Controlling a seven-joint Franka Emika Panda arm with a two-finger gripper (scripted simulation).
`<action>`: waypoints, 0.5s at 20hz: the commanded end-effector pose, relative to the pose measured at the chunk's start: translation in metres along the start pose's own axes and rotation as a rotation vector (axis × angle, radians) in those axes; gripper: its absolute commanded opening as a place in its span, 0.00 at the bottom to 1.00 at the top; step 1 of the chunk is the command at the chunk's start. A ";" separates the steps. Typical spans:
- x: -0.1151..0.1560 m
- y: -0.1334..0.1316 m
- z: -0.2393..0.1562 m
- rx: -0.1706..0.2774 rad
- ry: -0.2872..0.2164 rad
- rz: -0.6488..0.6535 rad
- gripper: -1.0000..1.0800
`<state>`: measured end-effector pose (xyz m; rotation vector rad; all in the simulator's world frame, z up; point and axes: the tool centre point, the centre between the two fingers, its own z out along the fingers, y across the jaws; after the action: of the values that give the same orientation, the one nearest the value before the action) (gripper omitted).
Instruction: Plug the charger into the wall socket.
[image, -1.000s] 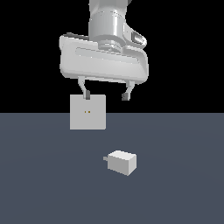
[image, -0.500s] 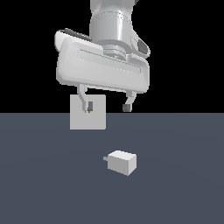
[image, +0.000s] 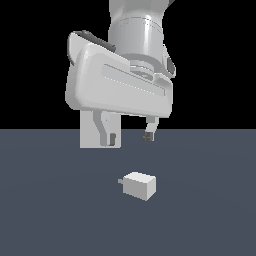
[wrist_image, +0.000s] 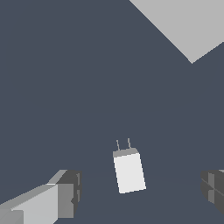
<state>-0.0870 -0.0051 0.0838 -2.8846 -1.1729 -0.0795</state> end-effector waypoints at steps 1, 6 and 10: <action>-0.005 -0.001 0.005 0.001 0.005 -0.050 0.96; -0.014 -0.001 0.014 0.004 0.012 -0.121 0.96; -0.018 -0.001 0.018 0.005 0.016 -0.157 0.96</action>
<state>-0.0989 -0.0149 0.0666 -2.7876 -1.3722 -0.0993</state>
